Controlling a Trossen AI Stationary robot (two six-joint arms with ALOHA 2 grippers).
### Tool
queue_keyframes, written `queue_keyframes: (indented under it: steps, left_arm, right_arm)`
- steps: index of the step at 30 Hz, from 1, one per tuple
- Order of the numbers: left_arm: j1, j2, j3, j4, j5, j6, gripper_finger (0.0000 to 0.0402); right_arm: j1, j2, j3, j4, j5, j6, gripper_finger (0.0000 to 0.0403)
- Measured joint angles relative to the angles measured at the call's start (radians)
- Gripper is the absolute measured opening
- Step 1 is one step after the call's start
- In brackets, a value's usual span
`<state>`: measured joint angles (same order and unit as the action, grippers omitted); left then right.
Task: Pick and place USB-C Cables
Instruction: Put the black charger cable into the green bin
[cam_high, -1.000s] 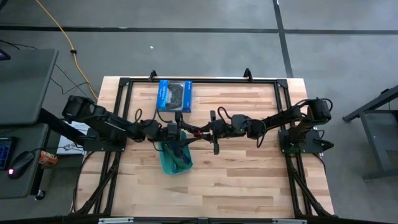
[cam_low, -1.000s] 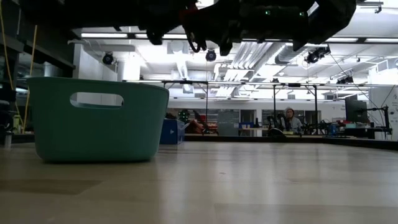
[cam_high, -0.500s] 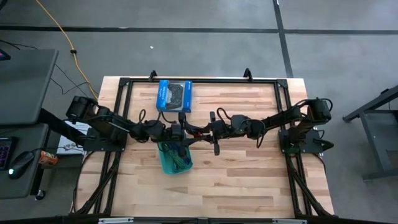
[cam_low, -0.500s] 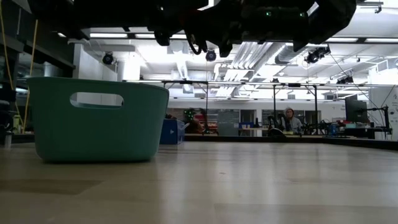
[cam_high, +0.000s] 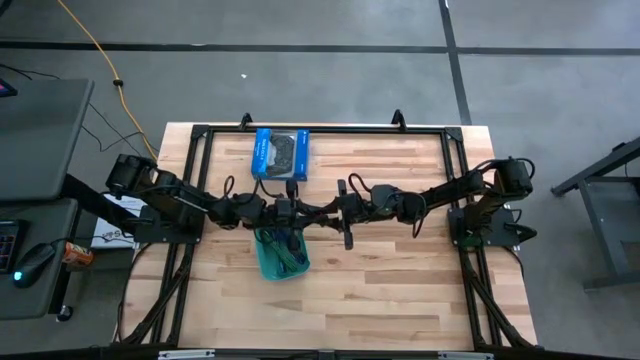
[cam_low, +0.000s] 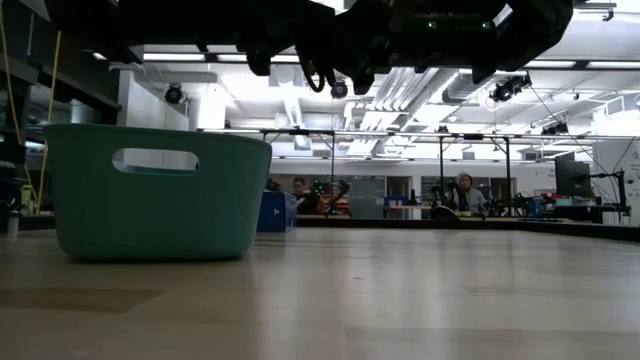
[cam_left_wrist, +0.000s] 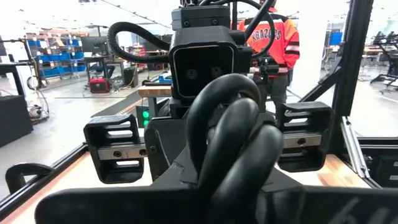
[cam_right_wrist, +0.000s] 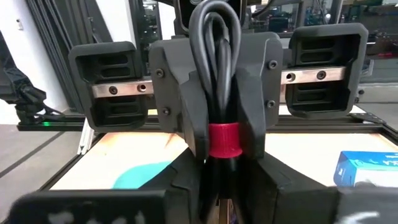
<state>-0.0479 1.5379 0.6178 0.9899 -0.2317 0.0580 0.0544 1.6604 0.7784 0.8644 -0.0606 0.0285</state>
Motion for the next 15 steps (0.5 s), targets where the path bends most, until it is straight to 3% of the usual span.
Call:
queue_keyframes:
  steps: [9, 15]
  left_arm:
    - [-0.001, 0.0, 0.0, -0.001, 0.0, -0.005, 0.0011]
    - [-0.001, 0.0, 0.0, 0.001, 0.0, -0.006, 0.0013]
  right_arm:
    - [0.0, 0.0, 0.0, -0.001, 0.013, 0.026, 0.0129]
    - [0.0, 0.0, 0.0, -0.001, 0.035, 0.043, 0.0189]
